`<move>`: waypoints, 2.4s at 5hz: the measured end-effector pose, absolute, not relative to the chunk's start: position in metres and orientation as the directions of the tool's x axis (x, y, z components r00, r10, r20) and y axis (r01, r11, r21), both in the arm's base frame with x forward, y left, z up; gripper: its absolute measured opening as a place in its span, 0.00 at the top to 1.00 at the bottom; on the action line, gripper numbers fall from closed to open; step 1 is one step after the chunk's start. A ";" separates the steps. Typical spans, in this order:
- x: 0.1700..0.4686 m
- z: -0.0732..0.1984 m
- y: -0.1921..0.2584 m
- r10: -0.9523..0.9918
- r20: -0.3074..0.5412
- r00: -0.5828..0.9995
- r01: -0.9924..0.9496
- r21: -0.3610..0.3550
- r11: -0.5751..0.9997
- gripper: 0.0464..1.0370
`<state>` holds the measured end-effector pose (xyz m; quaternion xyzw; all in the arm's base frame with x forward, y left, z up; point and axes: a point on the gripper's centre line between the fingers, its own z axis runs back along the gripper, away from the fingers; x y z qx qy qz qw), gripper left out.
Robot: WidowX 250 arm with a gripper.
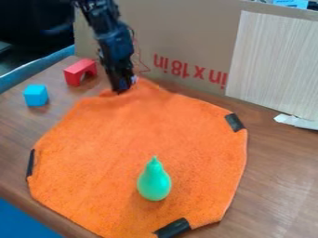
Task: Fold the cloth from the top left to the bottom right
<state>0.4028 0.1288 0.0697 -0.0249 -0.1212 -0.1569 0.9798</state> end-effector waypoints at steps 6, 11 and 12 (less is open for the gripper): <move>0.298 0.132 0.008 -0.561 0.332 0.758 0.580 0.050 0.813 0.98; 0.244 0.139 -0.024 -0.628 0.334 0.702 0.652 0.053 0.757 0.98; 0.235 0.140 -0.030 -0.635 0.339 0.694 0.658 0.060 0.751 0.98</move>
